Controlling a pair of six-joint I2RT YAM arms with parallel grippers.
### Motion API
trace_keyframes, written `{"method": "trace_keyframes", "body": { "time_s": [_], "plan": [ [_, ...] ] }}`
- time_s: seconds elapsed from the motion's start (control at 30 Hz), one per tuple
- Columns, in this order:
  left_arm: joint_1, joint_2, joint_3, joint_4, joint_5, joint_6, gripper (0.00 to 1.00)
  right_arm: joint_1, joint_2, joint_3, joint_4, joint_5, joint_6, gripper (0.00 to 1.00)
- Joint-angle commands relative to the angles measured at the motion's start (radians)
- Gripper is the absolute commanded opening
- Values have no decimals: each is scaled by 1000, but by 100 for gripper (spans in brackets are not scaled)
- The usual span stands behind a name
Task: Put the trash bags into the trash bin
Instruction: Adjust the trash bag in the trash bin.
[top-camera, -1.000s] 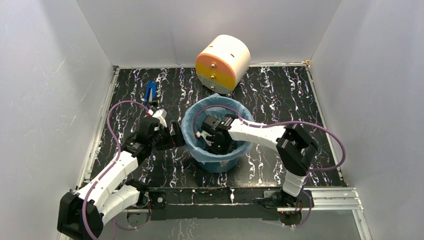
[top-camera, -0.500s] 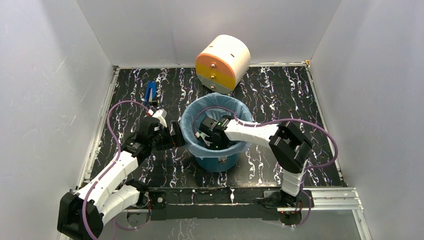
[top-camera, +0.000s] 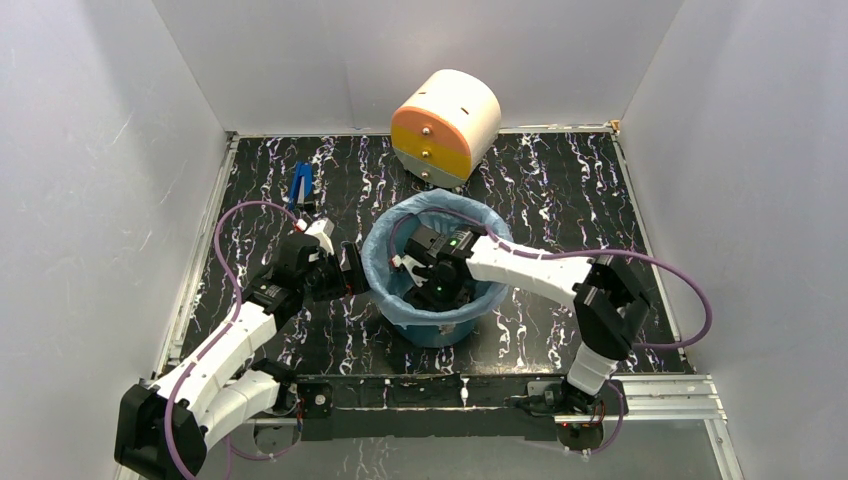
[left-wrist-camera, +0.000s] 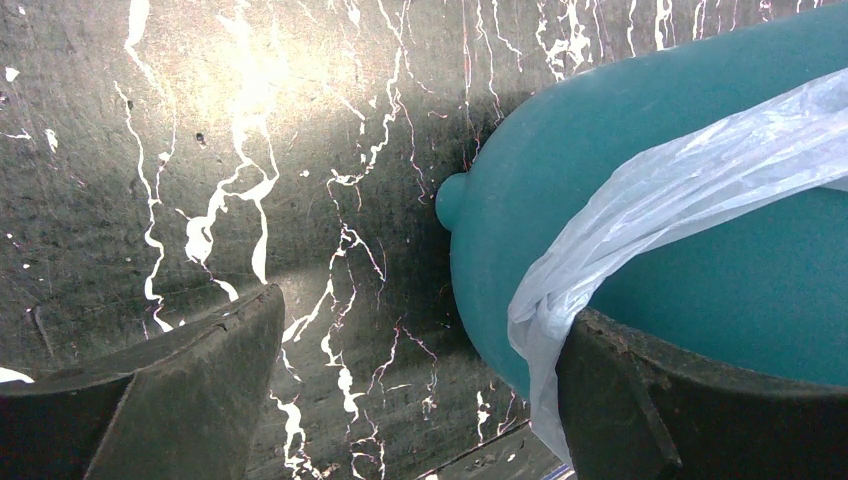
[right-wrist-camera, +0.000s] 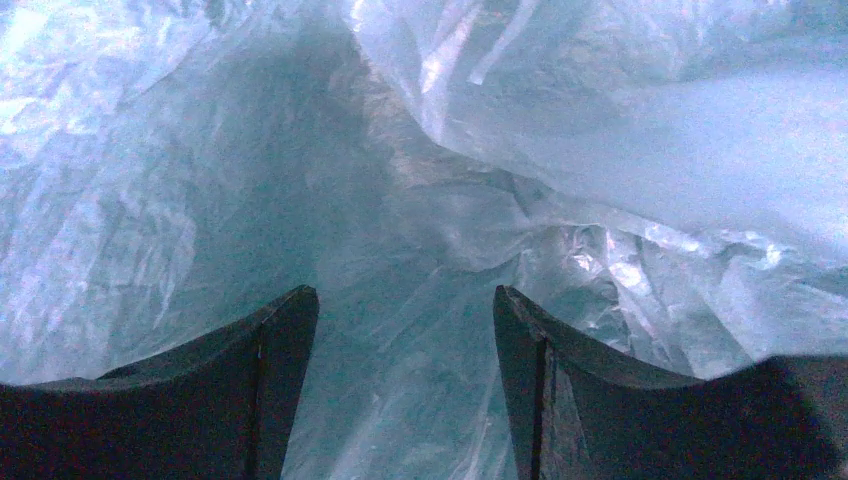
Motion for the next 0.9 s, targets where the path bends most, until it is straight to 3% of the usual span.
{"method": "trace_keyframes", "body": {
  "time_s": [0.0,0.5,0.73,0.87],
  "plan": [
    [1,-6,25,-5,1,13,94,2,-72,37,-13,-64,14,74],
    [1,-7,31,-1,7,7,95,2,-233,-26,128,-158,-24,75],
    [0,-6,42,-4,6,8,95,2,-242,55,120,-156,-24,75],
    [0,-10,44,-4,6,9,95,2,-288,114,90,-69,-23,76]
  ]
}}
